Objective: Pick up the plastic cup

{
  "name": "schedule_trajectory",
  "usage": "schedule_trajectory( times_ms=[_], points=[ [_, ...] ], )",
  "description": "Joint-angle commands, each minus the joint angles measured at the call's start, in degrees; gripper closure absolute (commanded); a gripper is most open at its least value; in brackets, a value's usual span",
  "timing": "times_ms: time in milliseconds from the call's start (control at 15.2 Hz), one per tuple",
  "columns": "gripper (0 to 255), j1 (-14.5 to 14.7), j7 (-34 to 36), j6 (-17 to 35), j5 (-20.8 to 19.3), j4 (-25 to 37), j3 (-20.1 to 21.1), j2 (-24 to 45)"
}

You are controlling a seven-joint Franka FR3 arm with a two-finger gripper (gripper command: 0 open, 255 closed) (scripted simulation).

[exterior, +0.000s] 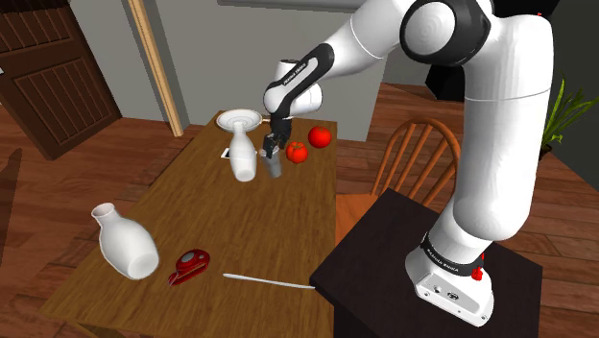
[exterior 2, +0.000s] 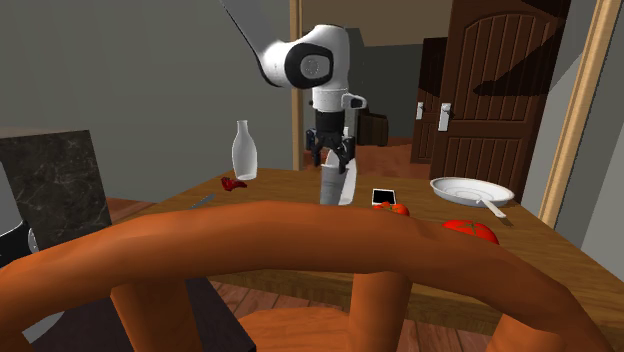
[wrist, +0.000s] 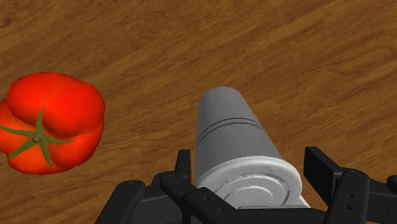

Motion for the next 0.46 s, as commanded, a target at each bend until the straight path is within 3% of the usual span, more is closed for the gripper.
schedule_trajectory(
  times_ms=[0, 396],
  points=[
    [255, 0.1, 0.3, -1.3, -0.3, 0.2, -0.1, -1.1],
    [255, 0.2, 0.9, -3.9, -0.7, 0.8, -0.3, -3.2]
  ],
)
